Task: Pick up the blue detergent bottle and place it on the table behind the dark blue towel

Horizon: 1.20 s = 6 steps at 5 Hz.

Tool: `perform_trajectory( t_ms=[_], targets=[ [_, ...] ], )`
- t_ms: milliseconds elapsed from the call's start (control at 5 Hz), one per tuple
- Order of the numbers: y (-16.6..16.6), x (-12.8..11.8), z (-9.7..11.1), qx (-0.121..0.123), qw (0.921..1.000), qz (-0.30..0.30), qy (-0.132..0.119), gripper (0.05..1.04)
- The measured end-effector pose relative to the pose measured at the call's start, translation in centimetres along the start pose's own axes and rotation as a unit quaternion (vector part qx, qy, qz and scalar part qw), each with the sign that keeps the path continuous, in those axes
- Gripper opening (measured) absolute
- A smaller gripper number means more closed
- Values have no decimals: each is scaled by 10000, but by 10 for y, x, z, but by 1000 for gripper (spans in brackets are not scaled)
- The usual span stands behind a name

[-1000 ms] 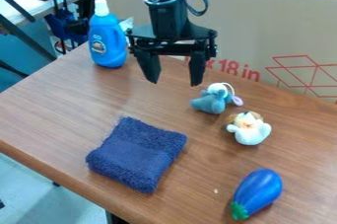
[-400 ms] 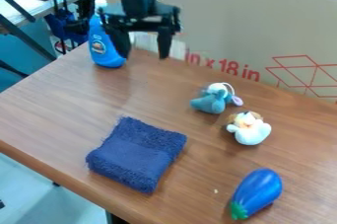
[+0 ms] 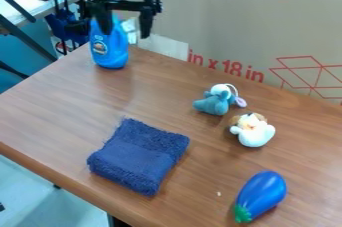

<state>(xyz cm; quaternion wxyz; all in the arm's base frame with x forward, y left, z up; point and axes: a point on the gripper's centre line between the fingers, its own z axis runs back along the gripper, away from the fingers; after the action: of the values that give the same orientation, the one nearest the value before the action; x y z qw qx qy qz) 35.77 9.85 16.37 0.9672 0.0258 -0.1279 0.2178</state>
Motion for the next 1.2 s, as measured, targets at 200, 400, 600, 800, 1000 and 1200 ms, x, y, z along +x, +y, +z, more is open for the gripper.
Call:
perform_trajectory(
  t_ms=[200,400,600,800,1000,1200],
  targets=[
    [24,16,4,49,9998,175,-110,1001],
    [48,25,12,130,9990,412,-133,1001],
    [68,35,11,209,9984,524,-55,1001],
    [83,56,6,114,9987,488,-122,1001],
    [89,72,-3,13,9987,472,-200,1001],
    [83,83,-12,-258,9980,467,-331,1001]
  ],
)
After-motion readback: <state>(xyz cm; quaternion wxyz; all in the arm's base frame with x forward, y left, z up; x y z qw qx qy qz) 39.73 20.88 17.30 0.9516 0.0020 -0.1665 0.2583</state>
